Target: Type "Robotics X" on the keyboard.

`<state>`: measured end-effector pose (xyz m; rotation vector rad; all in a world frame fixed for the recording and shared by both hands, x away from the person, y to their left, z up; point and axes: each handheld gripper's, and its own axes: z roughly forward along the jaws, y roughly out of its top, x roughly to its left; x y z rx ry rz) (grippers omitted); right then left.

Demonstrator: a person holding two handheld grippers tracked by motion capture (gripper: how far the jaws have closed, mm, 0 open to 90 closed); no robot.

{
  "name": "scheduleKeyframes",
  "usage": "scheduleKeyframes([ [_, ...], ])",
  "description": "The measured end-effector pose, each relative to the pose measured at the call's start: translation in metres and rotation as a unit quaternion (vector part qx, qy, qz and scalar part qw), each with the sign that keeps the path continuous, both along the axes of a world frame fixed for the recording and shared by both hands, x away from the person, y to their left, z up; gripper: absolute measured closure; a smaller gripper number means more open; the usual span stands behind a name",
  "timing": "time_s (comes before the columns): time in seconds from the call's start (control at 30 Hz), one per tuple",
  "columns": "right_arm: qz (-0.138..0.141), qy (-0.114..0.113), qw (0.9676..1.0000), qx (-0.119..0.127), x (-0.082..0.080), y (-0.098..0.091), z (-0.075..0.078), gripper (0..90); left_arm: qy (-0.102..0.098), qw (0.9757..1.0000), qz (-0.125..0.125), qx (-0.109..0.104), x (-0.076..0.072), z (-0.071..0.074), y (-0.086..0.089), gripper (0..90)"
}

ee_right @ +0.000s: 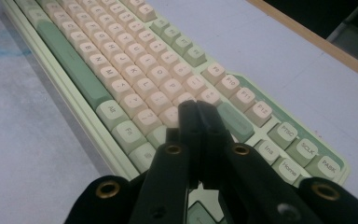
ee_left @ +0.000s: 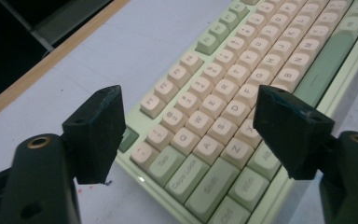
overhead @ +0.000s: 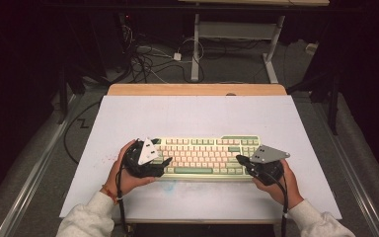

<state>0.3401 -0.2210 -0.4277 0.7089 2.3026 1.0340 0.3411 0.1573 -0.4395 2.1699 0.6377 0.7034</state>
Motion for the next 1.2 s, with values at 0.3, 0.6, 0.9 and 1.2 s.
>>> scheduleKeyframes([
  [0.3,0.0,0.001,1.0,0.005,0.005,0.003,0.005,90.0,0.012,0.9996,0.022,0.011,-0.02,-0.023,0.023,19.5],
  [0.6,0.0,0.004,1.0,0.002,0.018,0.012,0.006,90.0,0.02,0.9984,0.049,0.02,-0.032,-0.033,0.035,19.3],
  [0.9,0.005,0.012,0.9999,-0.01,0.034,0.03,0.001,90.0,0.037,0.9982,0.046,0.011,-0.035,-0.037,0.035,19.4],
  [1.2,0.019,0.024,0.9993,-0.02,0.046,0.055,-0.006,90.0,0.038,0.9983,0.042,0.01,-0.035,-0.037,0.035,19.3],
])
